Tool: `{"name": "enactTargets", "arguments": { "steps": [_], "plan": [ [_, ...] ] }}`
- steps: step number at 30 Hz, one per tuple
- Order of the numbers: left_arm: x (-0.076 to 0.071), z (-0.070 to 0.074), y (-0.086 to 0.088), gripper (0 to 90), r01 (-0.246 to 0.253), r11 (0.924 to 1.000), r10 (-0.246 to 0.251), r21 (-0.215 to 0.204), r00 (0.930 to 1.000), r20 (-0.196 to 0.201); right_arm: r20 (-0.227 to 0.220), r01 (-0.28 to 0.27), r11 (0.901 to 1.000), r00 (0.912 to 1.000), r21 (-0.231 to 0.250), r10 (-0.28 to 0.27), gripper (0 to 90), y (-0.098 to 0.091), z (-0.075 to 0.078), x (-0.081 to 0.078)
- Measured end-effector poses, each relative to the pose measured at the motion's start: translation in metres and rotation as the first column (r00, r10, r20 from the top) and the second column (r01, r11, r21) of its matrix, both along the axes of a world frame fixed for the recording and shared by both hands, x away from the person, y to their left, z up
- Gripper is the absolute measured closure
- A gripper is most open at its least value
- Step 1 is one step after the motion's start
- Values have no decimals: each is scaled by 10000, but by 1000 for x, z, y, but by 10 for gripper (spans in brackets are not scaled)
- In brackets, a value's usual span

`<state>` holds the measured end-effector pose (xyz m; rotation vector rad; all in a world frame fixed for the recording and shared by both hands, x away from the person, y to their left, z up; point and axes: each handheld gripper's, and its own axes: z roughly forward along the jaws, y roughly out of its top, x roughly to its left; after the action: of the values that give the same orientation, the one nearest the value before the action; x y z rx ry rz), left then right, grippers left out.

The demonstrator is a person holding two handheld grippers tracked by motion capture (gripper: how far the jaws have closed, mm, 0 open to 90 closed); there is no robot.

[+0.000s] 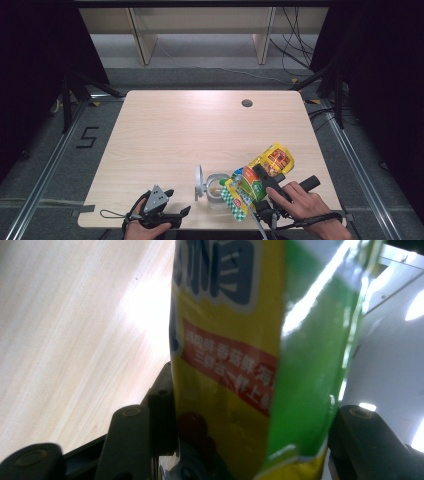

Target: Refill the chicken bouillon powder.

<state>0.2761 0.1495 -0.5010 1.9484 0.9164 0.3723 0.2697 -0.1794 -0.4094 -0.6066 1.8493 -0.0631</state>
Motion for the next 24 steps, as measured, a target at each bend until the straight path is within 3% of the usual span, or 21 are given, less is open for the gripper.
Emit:
{"name": "enactTargets", "arguments": {
  "steps": [8,9,17,20,22,24],
  "plan": [
    [0,1,1,202,57,9997,-57,247,10000,4,30,-6,9998,10000,-174,7,492,0,0,0],
    [0,0,0,202,27,10000,-27,18,10000,11,-35,18,10000,10000,-72,-18,492,-1,-1,-1],
    [1,0,1,202,75,9998,-75,194,10000,5,67,-36,9996,10000,-281,38,493,0,-1,0],
    [0,0,0,202,32,10000,-32,42,10000,7,90,-30,9998,10000,-221,32,493,-1,-1,-1],
    [1,1,2,202,90,9997,-90,238,10000,-1,103,-20,9996,9999,-287,23,494,-1,-1,0],
    [0,0,0,202,9,10000,-9,17,10000,13,121,-11,9995,9999,-320,15,494,0,-1,0]
  ]
}}
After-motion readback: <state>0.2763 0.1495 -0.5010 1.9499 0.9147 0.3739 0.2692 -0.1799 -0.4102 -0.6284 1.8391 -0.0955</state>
